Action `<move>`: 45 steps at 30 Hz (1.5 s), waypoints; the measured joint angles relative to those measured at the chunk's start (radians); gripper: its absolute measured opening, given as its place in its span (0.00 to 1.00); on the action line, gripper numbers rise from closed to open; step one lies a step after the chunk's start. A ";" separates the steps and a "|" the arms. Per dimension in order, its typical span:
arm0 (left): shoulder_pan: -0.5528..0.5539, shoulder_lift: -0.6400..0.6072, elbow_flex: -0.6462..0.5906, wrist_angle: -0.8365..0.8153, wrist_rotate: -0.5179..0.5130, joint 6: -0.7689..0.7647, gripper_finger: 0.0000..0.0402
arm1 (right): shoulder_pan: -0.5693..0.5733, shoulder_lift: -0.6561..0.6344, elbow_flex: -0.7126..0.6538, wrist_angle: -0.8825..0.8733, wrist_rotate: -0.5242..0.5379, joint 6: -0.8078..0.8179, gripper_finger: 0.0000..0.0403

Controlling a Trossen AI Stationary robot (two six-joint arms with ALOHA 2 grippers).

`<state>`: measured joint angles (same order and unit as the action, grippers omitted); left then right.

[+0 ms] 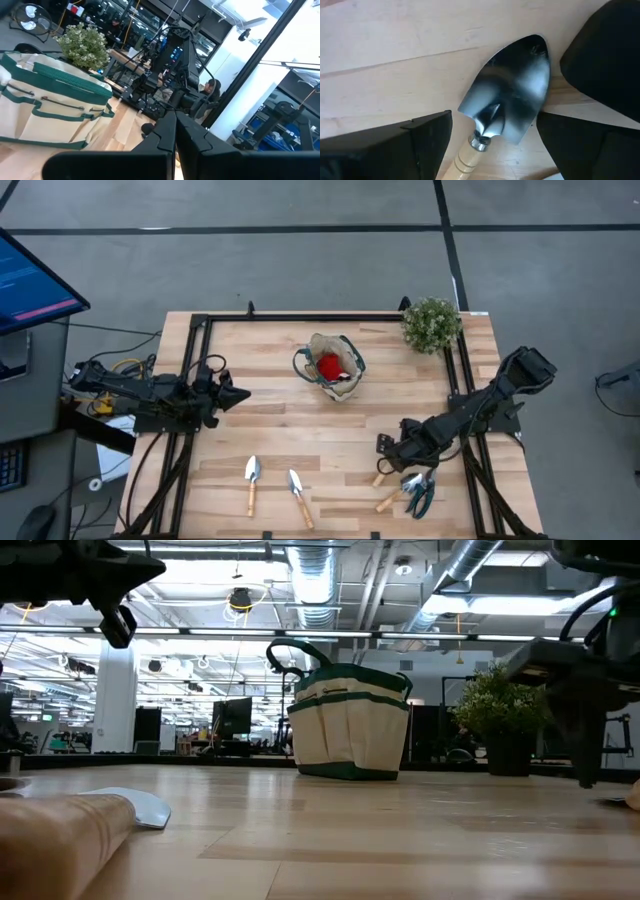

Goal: Pick & Place Garden tools in Gardening bag
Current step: Put the brown trowel into the green gardening bag

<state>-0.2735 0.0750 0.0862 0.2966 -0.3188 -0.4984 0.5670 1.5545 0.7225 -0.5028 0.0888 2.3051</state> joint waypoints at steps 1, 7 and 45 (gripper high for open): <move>0.000 0.000 0.000 0.000 -0.002 0.000 0.02 | 0.000 0.003 -0.002 0.003 0.000 0.000 0.70; 0.000 0.000 0.000 0.001 -0.017 0.000 0.02 | -0.006 -0.015 -0.005 -0.025 0.027 0.003 0.66; 0.000 0.000 0.000 0.004 -0.055 0.022 0.02 | -0.129 -0.013 -0.007 0.095 0.080 -0.395 0.01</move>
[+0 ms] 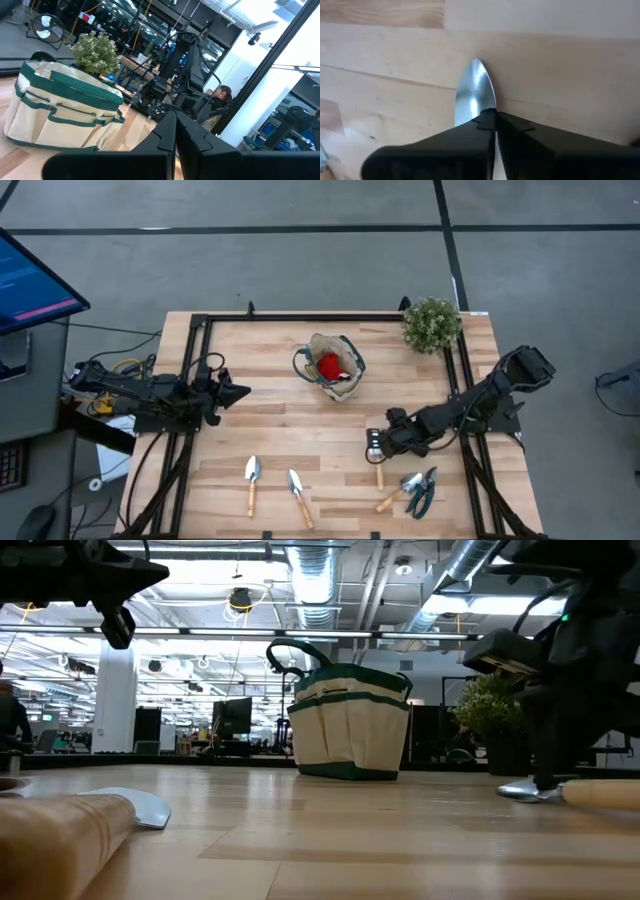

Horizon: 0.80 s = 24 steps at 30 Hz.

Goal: Pick & Place Garden tools in Gardening bag
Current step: Put the brown trowel into the green gardening bag

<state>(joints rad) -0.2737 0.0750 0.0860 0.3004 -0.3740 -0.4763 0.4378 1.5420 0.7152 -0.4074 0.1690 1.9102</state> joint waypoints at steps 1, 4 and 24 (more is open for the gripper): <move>0.000 0.000 0.000 0.000 0.000 0.000 0.02 | -0.004 -0.004 0.001 0.003 0.015 -0.009 0.00; 0.000 0.000 0.000 0.000 0.000 0.000 0.02 | -0.003 -0.039 0.010 -0.004 0.104 -0.019 0.00; 0.000 0.000 0.000 0.024 -0.046 0.000 0.02 | -0.035 -0.352 0.011 -0.311 0.467 -0.112 0.00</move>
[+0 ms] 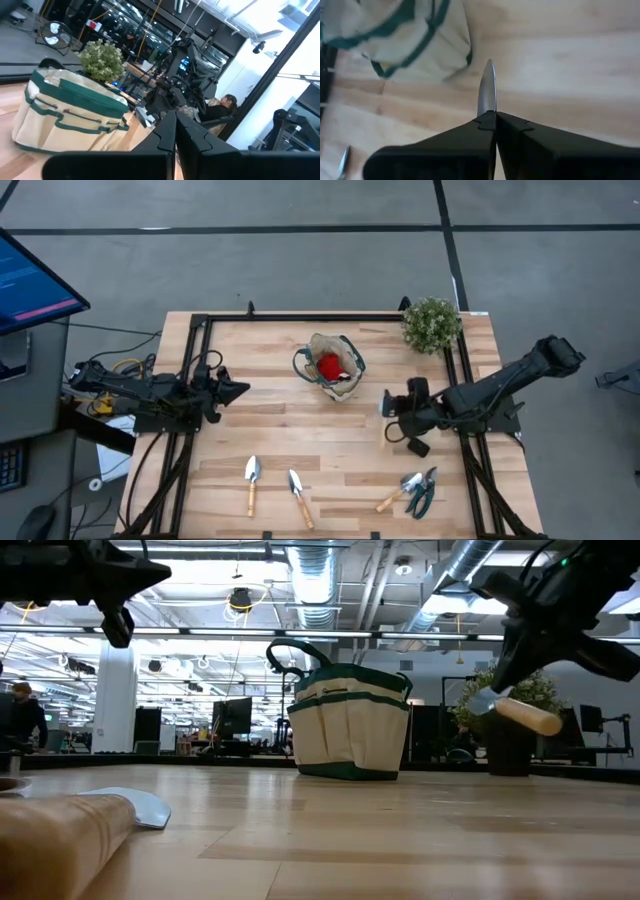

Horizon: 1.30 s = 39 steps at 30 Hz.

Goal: Pick & Place Garden tools in Gardening bag
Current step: Put the brown trowel into the green gardening bag

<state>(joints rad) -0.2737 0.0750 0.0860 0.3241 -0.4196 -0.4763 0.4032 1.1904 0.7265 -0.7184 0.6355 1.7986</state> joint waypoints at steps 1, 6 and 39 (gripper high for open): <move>0.000 0.000 0.000 0.000 -0.003 0.000 0.02 | -0.003 -0.002 0.000 -0.005 0.020 -0.011 0.00; 0.000 0.000 0.000 0.017 -0.024 0.000 0.02 | -0.037 -0.031 0.002 0.013 0.150 -0.095 0.00; 0.000 0.000 0.000 0.114 -0.307 0.000 0.02 | -0.619 0.103 0.036 1.096 0.341 -1.430 0.00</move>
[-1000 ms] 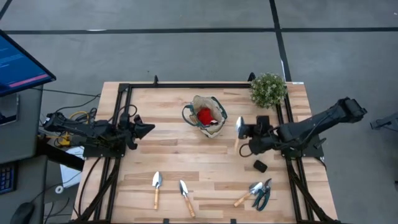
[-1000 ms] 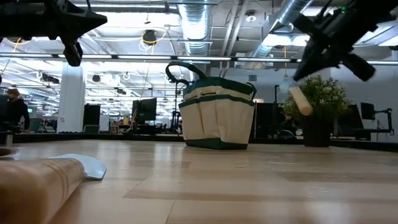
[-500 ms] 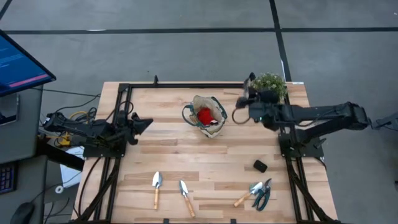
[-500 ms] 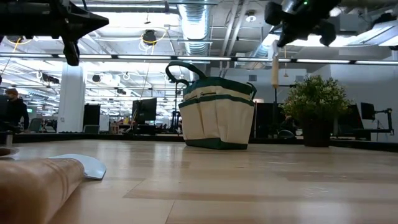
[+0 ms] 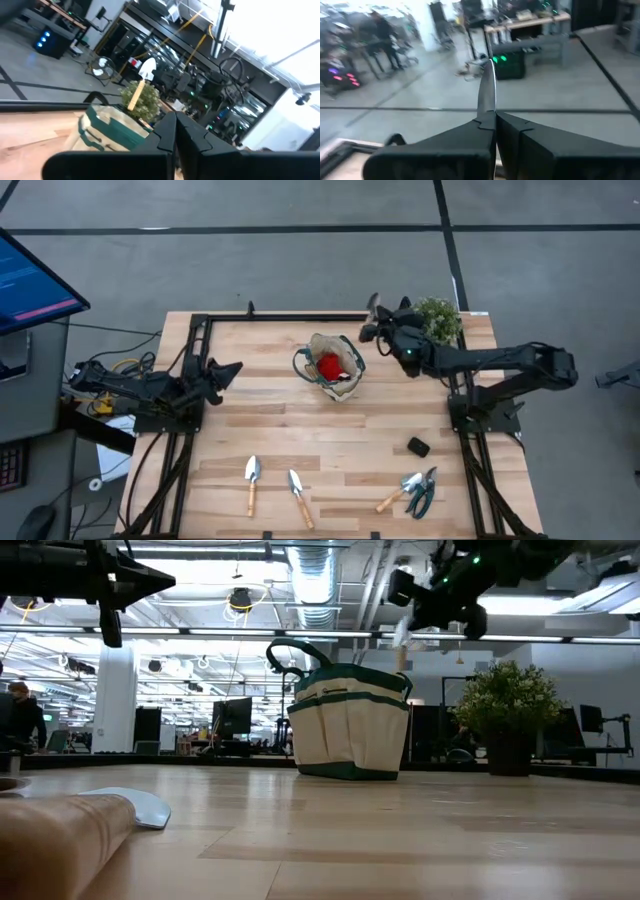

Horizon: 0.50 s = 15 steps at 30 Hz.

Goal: Pick & Place Garden tools in Gardening bag
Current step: Put the brown trowel into the green gardening bag

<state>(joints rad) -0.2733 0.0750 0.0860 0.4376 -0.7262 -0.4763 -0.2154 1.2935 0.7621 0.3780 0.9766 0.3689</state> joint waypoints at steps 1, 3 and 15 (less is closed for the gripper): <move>0.000 0.000 0.000 0.002 -0.011 0.000 0.02 | -0.008 0.014 -0.002 0.039 -0.010 -0.020 0.00; 0.000 0.000 0.000 0.009 -0.034 0.000 0.02 | -0.025 0.038 -0.002 0.091 -0.026 -0.047 0.00; 0.000 0.000 0.000 0.065 -0.124 0.000 0.02 | -0.077 0.081 -0.003 0.116 -0.116 -0.092 0.00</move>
<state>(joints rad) -0.2736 0.0750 0.0860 0.5026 -0.8499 -0.4761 -0.2925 1.3740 0.7590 0.4940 0.8601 0.2769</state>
